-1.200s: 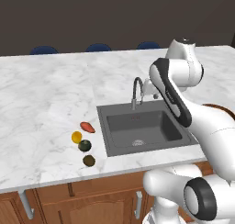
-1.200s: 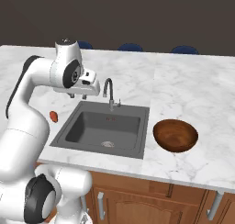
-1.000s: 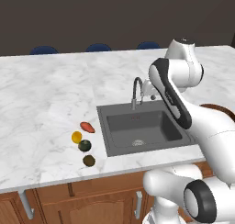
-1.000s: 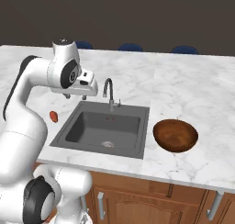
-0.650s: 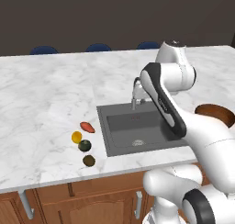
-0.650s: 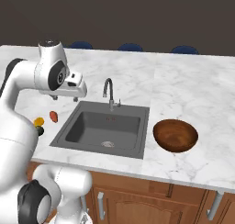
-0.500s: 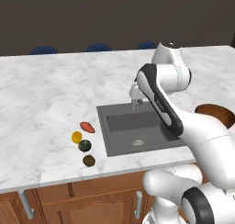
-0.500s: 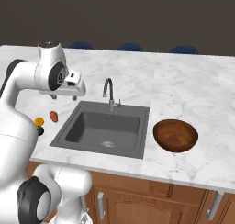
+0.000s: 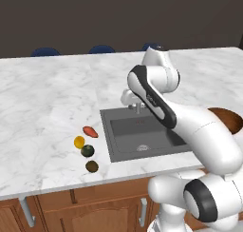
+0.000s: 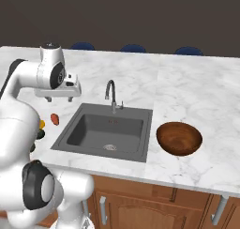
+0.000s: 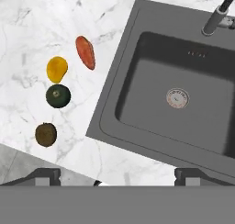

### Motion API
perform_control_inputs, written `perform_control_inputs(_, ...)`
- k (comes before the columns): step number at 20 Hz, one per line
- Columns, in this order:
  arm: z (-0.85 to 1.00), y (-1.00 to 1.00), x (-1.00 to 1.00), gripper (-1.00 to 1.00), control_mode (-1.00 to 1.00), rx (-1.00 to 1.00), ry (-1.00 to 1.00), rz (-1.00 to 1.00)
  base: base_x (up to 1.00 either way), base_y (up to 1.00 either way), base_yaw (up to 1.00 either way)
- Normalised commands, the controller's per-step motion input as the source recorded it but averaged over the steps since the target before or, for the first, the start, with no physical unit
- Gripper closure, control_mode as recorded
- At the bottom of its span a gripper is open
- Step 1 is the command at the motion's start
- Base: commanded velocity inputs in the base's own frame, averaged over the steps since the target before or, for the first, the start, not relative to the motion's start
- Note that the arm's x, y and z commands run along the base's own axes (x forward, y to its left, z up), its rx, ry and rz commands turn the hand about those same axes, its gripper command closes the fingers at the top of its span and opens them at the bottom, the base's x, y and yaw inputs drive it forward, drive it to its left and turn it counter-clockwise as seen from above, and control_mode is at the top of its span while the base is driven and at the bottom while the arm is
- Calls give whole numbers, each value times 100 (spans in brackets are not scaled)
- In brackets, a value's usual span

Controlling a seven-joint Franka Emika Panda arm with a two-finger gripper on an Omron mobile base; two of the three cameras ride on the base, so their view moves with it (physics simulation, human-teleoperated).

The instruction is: There is a mixed pile of frozen fruits and vegetables on the counter. Locate all the frozen vegetables and place the items in a bowl on the counter. Take all the frozen fruits and defrost them in a running sink.

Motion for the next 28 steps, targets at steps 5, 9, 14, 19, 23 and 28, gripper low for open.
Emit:
perform_control_inputs(5,-21,47,0,-100,-100,-1,6,8,0,0,0)
perform_control_inputs(9,-28,48,0,-100,-100,-1,3,3,0,0,0)
perform_control_inputs(14,-37,43,2,-100,-100,-1,1,0,0,0,0)
perform_control_inputs(19,-40,38,28,-100,-100,-14,-2,-1,0,0,0)
perform_control_inputs(23,-23,10,48,-100,-100,-4,0,0,0,0,0)
perform_control_inputs(28,-31,0,47,-100,-100,-3,0,1,0,0,0)
